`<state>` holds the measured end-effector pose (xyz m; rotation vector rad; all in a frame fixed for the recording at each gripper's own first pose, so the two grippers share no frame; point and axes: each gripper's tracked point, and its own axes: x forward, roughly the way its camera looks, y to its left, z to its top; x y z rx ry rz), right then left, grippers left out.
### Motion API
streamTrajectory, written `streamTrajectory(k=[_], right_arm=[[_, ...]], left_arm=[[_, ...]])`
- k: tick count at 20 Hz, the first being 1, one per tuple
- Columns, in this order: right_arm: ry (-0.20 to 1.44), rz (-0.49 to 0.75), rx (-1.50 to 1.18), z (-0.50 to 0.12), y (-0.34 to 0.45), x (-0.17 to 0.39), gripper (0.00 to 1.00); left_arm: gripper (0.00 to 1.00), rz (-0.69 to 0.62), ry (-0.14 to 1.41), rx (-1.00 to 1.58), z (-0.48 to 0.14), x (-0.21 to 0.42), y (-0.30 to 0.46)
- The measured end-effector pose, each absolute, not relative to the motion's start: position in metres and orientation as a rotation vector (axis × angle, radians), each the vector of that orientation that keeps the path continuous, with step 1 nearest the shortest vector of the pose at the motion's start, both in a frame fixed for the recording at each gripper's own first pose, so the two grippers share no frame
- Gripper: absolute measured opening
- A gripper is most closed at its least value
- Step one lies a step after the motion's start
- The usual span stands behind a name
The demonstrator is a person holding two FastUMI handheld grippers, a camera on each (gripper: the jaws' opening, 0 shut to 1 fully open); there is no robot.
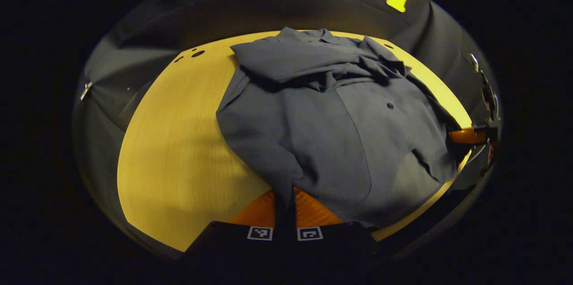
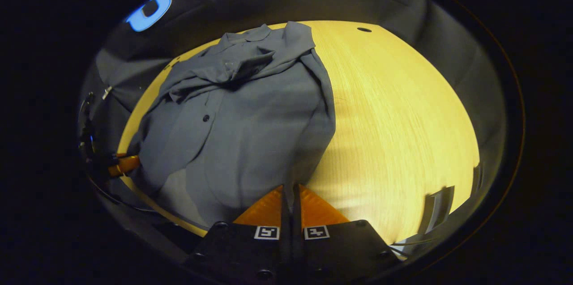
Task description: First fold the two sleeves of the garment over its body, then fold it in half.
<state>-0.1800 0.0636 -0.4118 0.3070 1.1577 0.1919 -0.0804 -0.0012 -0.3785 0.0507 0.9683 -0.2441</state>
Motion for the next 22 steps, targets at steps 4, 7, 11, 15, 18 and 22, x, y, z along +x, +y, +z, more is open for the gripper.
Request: streamTrajectory(k=[4, 7, 11, 15, 18, 22], right_arm=[[0.991, 0.166, 0.365, -0.363, 0.054, -0.142, 0.05], [0.881, 0.136, 0.384, -0.328, 0.040, -0.104, 0.05], [0.762, 0.126, 0.406, -0.287, 0.027, -0.053, 0.05], [0.679, 0.141, 0.381, -0.259, 0.021, -0.004, 0.05], [0.622, 0.134, 0.384, -0.244, 0.014, 0.032, 0.05], [0.568, 0.128, 0.384, -0.233, 0.015, 0.071, 0.05]], left_arm=[[0.06, -0.225, 0.849, -0.034, -0.326, -0.048, 0.000], [0.06, -0.204, 0.767, -0.072, -0.292, -0.021, 0.004], [0.06, -0.191, 0.682, -0.105, -0.258, 0.017, 0.003], [0.06, -0.182, 0.607, -0.131, -0.228, 0.058, 0.005], [0.05, -0.182, 0.550, -0.144, -0.208, 0.091, 0.003], [0.06, -0.198, 0.483, -0.104, -0.186, 0.125, 0.003]])
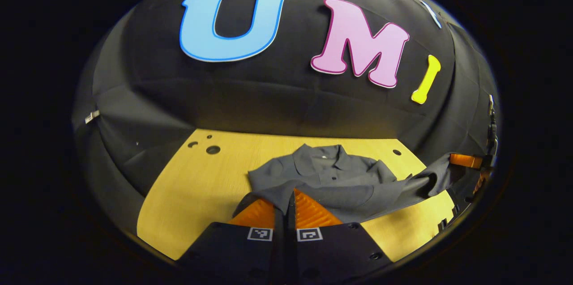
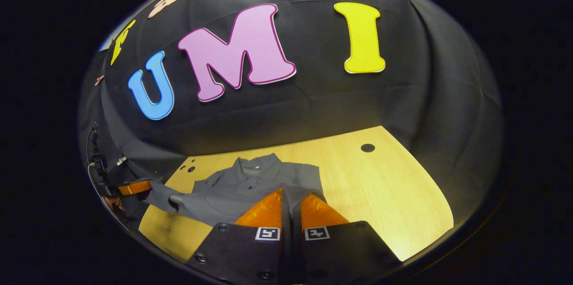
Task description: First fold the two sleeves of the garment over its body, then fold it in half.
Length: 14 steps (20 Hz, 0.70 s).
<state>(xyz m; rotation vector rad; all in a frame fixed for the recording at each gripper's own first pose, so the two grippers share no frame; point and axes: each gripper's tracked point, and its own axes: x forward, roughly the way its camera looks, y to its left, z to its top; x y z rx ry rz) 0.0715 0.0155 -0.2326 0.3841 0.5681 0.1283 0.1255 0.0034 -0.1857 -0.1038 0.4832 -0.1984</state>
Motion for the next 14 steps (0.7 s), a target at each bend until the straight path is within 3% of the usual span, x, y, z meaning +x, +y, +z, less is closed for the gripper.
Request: streamTrajectory(k=[8, 14], right_arm=[[0.515, 0.128, 0.345, -0.241, 0.020, 0.143, 0.05], [0.527, 0.131, 0.295, -0.288, 0.023, 0.206, 0.05]], left_arm=[[0.05, -0.190, 0.442, -0.069, -0.187, 0.194, 0.002], [0.05, -0.170, 0.428, -0.018, -0.216, 0.246, -0.004]])
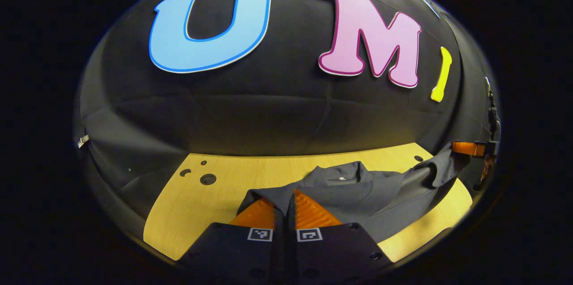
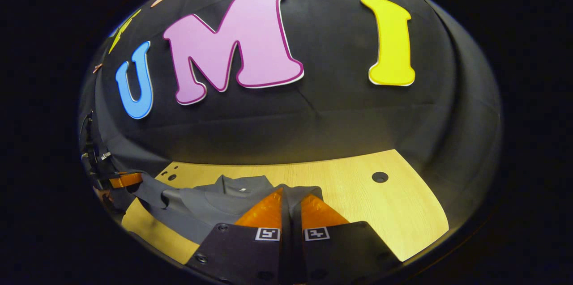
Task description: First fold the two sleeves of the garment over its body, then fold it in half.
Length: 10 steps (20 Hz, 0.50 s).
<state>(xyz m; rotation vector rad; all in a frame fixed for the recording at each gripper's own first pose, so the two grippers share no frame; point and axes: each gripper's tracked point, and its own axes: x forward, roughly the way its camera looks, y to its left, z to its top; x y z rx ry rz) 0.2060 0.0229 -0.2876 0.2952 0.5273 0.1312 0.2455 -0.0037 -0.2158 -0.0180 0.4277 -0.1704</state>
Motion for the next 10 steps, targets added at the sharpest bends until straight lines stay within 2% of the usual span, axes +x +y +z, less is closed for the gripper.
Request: streamTrajectory(k=[4, 5, 6, 10], right_arm=[[0.559, 0.127, 0.290, -0.330, 0.029, 0.230, 0.05], [0.571, 0.127, 0.286, -0.339, 0.035, 0.228, 0.05], [0.581, 0.129, 0.284, -0.351, 0.038, 0.233, 0.05], [0.609, 0.112, 0.283, -0.384, 0.039, 0.246, 0.05]], left_arm=[[0.05, -0.149, 0.452, -0.007, -0.250, 0.275, -0.008], [0.02, -0.144, 0.459, -0.007, -0.259, 0.281, -0.009], [0.05, -0.139, 0.464, -0.005, -0.267, 0.287, -0.010], [0.05, -0.138, 0.474, 0.034, -0.296, 0.310, -0.015]])
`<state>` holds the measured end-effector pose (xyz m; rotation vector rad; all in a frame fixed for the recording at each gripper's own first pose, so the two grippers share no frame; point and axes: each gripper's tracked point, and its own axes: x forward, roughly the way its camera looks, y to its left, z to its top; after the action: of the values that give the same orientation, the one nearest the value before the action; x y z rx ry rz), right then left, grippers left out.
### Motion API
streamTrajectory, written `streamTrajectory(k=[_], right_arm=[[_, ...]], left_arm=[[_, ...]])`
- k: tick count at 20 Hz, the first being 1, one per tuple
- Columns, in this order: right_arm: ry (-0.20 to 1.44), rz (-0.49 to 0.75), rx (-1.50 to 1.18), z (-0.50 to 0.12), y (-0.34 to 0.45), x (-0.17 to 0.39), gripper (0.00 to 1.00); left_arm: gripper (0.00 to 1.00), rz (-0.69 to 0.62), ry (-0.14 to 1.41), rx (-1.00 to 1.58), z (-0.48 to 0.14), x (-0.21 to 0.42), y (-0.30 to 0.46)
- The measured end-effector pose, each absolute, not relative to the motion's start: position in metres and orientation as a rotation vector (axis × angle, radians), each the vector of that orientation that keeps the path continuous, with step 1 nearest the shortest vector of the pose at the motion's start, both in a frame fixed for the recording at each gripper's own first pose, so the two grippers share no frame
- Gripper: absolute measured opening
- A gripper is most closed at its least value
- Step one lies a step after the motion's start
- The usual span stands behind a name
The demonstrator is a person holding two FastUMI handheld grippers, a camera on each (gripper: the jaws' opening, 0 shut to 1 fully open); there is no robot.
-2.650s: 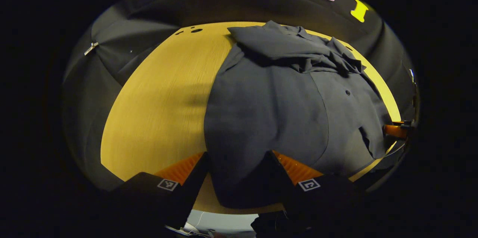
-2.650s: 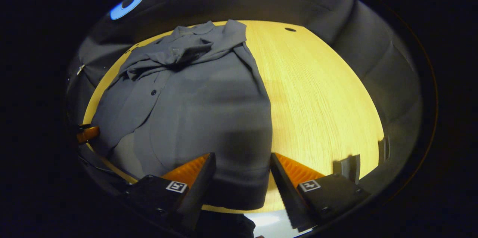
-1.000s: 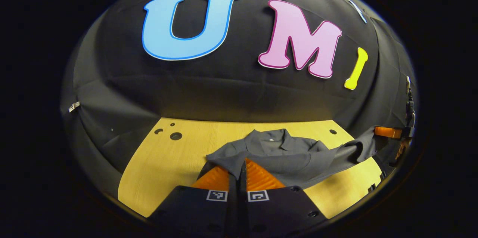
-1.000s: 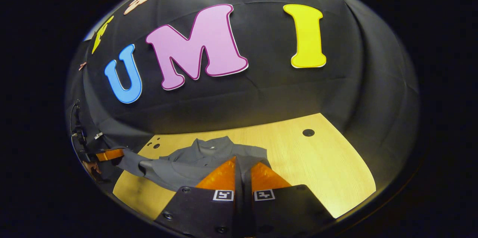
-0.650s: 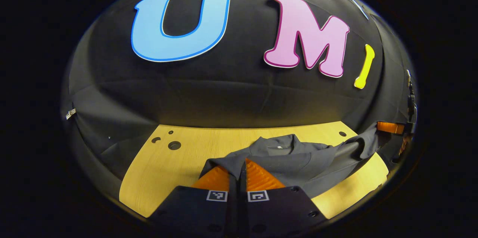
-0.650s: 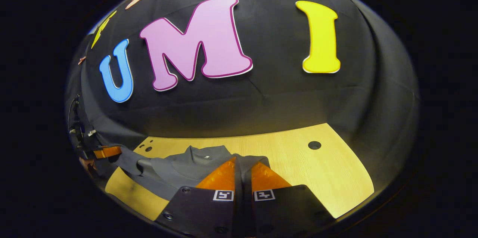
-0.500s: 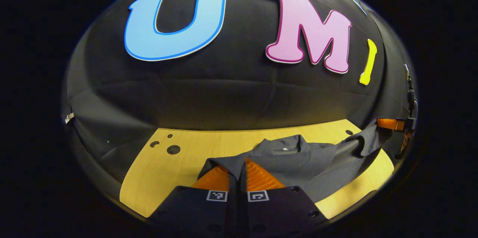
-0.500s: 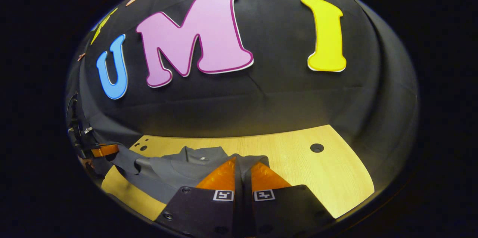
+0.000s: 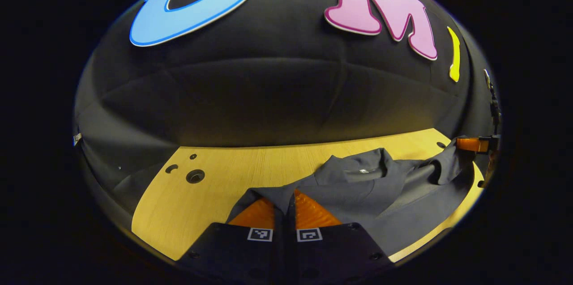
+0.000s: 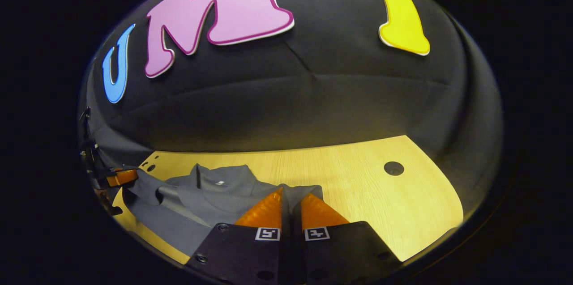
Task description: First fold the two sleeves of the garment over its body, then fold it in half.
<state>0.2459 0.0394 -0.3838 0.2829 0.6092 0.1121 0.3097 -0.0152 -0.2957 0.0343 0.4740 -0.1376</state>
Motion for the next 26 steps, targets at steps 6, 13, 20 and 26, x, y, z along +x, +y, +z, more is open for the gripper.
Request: streamTrajectory(k=[6, 13, 20, 26], right_arm=[[0.651, 0.103, 0.290, -0.428, 0.047, 0.256, 0.05], [0.723, 0.086, 0.322, -0.464, 0.051, 0.253, 0.07], [0.722, 0.066, 0.307, -0.446, 0.040, 0.240, 0.79], [0.659, 0.060, 0.296, -0.394, 0.029, 0.220, 0.93]], left_arm=[[0.05, -0.110, 0.497, 0.027, -0.328, 0.324, -0.017], [0.06, -0.098, 0.533, 0.015, -0.356, 0.330, -0.020], [0.90, -0.096, 0.513, -0.010, -0.342, 0.321, -0.027], [0.94, -0.129, 0.440, -0.018, -0.294, 0.302, -0.040]])
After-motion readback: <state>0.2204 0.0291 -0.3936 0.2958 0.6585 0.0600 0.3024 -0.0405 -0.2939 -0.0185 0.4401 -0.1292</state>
